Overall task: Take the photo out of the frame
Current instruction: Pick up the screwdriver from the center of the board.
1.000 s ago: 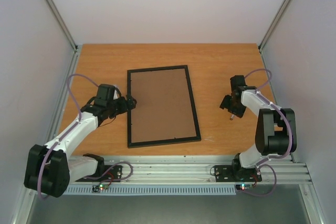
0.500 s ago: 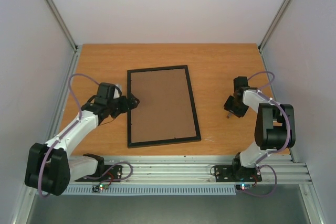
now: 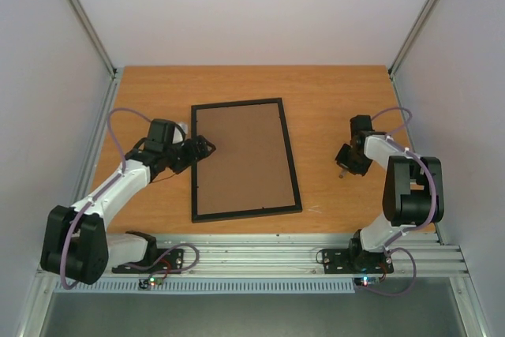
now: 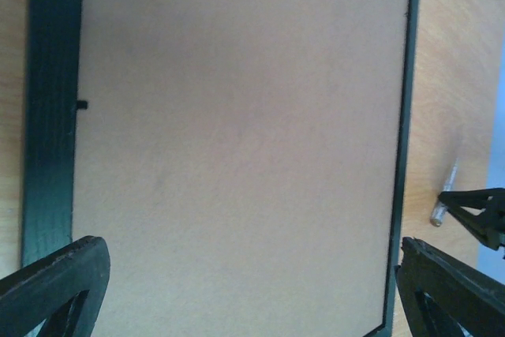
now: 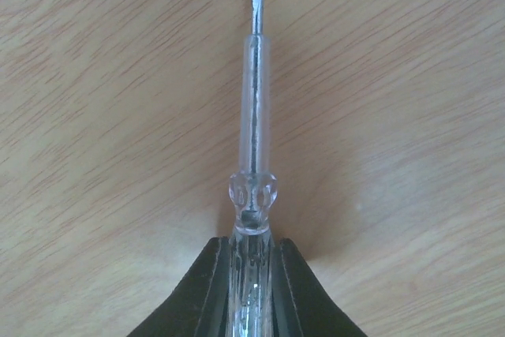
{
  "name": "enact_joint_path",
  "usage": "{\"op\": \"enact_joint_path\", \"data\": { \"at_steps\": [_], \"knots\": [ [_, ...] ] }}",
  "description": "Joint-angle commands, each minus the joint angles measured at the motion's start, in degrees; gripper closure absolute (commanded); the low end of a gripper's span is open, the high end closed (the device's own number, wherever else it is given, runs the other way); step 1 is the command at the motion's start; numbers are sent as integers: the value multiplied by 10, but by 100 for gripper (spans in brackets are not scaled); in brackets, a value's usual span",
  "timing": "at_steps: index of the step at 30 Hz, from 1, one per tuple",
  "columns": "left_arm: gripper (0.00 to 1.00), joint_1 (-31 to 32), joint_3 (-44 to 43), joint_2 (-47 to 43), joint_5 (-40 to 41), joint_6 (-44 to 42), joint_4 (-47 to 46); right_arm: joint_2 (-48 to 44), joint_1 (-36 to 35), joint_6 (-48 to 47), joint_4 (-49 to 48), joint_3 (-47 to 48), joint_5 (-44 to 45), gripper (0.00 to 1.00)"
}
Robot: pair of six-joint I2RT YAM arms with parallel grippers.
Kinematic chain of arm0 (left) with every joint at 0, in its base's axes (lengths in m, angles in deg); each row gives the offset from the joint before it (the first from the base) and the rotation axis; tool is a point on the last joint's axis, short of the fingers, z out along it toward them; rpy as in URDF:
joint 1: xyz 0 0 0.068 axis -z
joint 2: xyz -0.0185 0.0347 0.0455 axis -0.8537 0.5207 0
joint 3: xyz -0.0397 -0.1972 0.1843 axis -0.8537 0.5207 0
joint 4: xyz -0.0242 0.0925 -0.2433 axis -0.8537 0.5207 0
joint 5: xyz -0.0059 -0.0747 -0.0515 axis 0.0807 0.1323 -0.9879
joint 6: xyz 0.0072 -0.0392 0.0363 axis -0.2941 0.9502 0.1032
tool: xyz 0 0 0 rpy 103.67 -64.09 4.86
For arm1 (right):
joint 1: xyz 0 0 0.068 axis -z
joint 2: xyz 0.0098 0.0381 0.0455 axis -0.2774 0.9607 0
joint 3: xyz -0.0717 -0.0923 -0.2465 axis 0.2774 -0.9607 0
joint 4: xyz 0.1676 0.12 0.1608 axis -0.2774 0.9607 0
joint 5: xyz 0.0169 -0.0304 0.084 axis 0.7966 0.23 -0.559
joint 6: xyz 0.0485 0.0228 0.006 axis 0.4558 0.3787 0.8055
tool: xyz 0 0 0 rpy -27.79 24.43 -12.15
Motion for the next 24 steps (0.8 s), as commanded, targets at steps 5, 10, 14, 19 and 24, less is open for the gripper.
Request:
{"op": "enact_joint_path", "data": {
  "at_steps": [5, 10, 14, 19, 24],
  "knots": [
    [1, 23, -44, 10, -37, 13, -41, -73, -81, -47, 20, 8, -22, 95],
    [1, 65, -25, 4, -55, 33, -80, -129, -166, -86, 33, 26, -56, 97],
    [2, 83, 26, -11, -87, 78, -171, -151, -214, -121, 32, 29, -153, 99],
    [4, 97, 86, -37, -116, 140, -295, -192, -269, -154, 24, 20, -214, 99],
    [5, 116, 101, -43, -129, 151, -349, -222, -317, -184, 5, 20, -278, 99]
  ]
}}
